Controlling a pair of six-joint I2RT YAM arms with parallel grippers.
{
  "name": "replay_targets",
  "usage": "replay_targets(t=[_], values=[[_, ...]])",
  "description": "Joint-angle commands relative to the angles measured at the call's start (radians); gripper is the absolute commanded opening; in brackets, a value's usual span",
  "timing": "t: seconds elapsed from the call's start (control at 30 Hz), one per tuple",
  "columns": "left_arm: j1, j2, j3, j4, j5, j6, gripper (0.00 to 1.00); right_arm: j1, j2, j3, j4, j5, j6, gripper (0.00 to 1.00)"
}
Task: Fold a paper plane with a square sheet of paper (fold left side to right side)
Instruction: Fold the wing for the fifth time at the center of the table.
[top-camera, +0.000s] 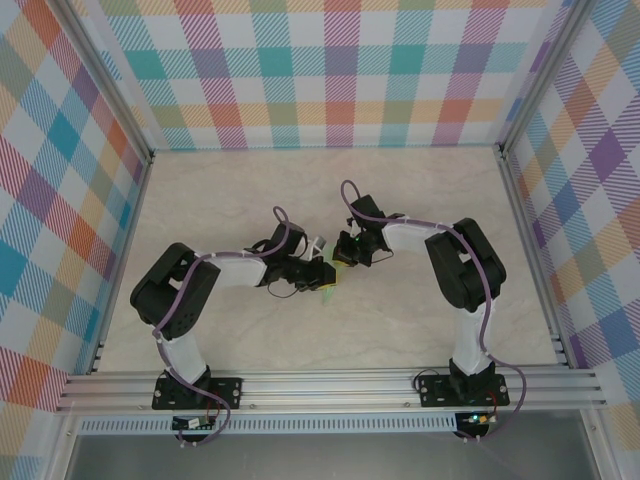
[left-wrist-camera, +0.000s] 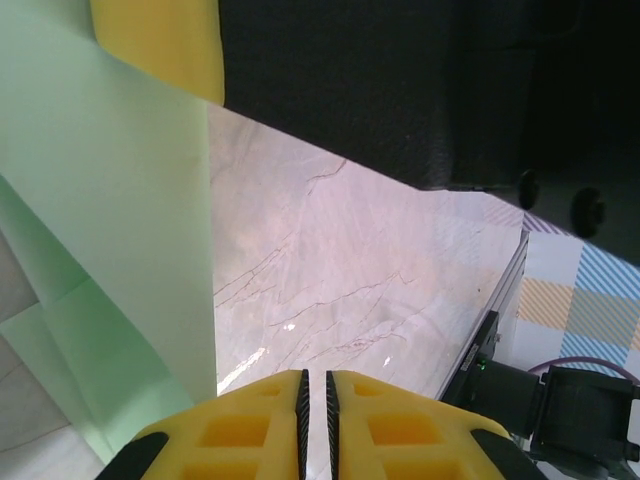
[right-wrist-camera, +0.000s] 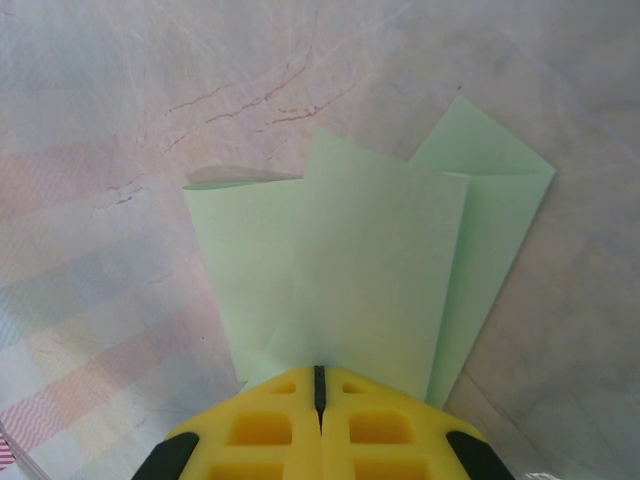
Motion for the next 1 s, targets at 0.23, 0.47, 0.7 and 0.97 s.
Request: replay_targets(t=[0.23,0.47,0.7,0.97], values=[[-0.013,0.023,-0.012,-0.059,0.004,0.047,0.15,0.005,0.039,-0.01,-0.114,0.043,-0.017,0.02],[-0.014,0.041,-0.018,-0.079,-0.011,0.06,0.14,0.005,0.041,-0.007,-0.116,0.044,-0.019,0.02],[-0.015,0.043,-0.035,-0.08,-0.038,0.059,0.13,0.005,0.042,-0.007,-0.115,0.044,-0.019,0.02],[-0.015,0.043,-0.046,-0.109,-0.029,0.076,0.12,0.004,0.046,0.0,-0.13,0.053,-0.024,0.02]])
